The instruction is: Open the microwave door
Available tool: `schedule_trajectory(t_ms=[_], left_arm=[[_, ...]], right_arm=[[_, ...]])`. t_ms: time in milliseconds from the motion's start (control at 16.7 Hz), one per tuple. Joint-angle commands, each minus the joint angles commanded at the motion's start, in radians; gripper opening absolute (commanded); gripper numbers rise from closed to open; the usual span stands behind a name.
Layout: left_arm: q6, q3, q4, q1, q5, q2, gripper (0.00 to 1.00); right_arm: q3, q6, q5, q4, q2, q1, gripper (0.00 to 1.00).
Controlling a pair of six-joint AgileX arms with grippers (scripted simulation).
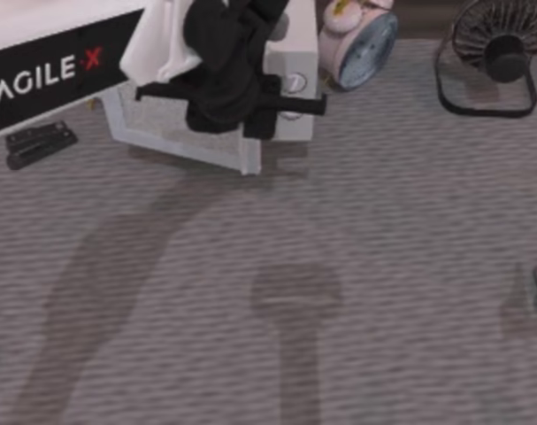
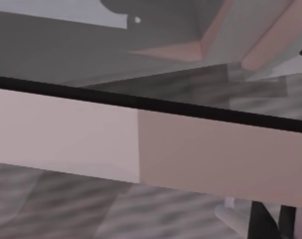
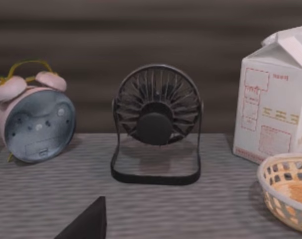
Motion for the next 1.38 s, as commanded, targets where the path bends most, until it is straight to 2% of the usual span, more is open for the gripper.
schedule_trajectory(t_ms=[240,660,1380], left_arm=[[0.006,-0.010,0.007,-0.004,0.010,-0.007,0.00],[0.113,-0.122,0.052,0.020,0.061,-0.086,0.00],[0.114,-0.123,0.054,0.021,0.062,-0.088,0.00]], right_arm=[[0.000,0.000,0.000,0.000,0.000,0.000,1.00],[0.000,0.000,0.000,0.000,0.000,0.000,1.00],[0.000,0.000,0.000,0.000,0.000,0.000,1.00]])
